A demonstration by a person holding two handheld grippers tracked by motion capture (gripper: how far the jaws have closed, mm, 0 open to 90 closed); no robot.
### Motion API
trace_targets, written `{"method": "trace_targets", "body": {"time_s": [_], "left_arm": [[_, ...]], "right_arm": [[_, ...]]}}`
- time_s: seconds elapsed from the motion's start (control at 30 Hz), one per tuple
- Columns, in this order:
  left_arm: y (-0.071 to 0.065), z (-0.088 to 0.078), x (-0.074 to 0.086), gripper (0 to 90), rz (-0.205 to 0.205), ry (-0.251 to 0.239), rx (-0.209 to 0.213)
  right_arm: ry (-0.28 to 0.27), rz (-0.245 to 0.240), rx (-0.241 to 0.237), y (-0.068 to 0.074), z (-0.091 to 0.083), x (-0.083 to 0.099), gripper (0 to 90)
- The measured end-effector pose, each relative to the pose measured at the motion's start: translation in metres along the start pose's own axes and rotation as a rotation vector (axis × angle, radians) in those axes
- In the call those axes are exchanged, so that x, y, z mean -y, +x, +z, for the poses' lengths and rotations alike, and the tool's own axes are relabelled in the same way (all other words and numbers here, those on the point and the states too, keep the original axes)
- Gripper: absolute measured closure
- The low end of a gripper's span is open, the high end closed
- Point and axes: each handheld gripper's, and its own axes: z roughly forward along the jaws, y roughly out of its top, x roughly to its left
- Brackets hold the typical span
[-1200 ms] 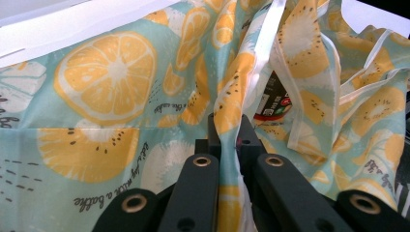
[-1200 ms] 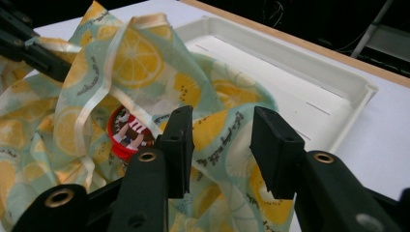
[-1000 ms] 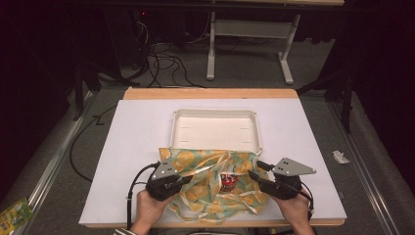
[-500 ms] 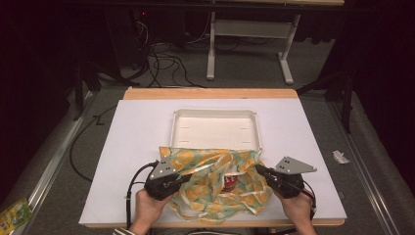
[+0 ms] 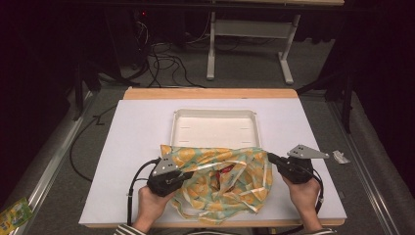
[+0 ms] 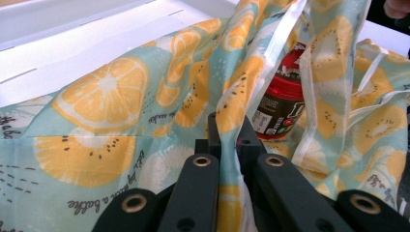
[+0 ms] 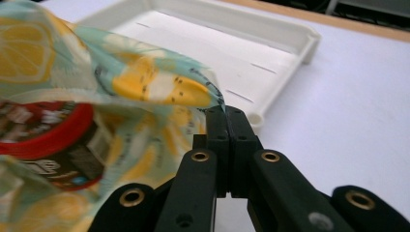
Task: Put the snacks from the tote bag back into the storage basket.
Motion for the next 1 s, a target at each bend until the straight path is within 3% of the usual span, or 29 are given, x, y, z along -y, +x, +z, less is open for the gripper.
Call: {"method": "trace_targets", "body": {"time_s": [0.3, 0.4, 0.5, 0.57, 0.67, 0.8, 1.0], "left_arm": [[0.003, 0.010, -0.001, 89.8, -0.015, 0.005, 0.007], [0.003, 0.010, 0.000, 89.8, -0.021, 0.003, 0.010], [0.002, 0.010, 0.001, 89.8, -0.020, 0.002, 0.011], [0.002, 0.009, 0.001, 89.8, -0.021, 0.000, 0.012], [0.001, 0.010, 0.002, 89.8, -0.022, -0.002, 0.013], [0.001, 0.011, 0.003, 89.8, -0.026, -0.004, 0.016], [0.001, 0.012, 0.003, 89.8, -0.028, 0.000, 0.017]], "right_arm": [[0.070, 0.041, 0.008, -0.010, 0.021, 0.014, 90.0], [0.074, 0.043, 0.003, -0.008, 0.023, 0.016, 79.6], [0.045, 0.039, 0.001, -0.001, 0.013, 0.015, 71.8], [0.018, 0.041, -0.010, 0.004, 0.001, 0.014, 71.8], [-0.016, 0.005, -0.016, 0.014, -0.018, 0.011, 70.9], [0.000, -0.014, -0.024, 0.022, -0.031, 0.011, 68.2], [0.009, -0.066, -0.118, 0.040, -0.037, 0.012, 67.5]]}}
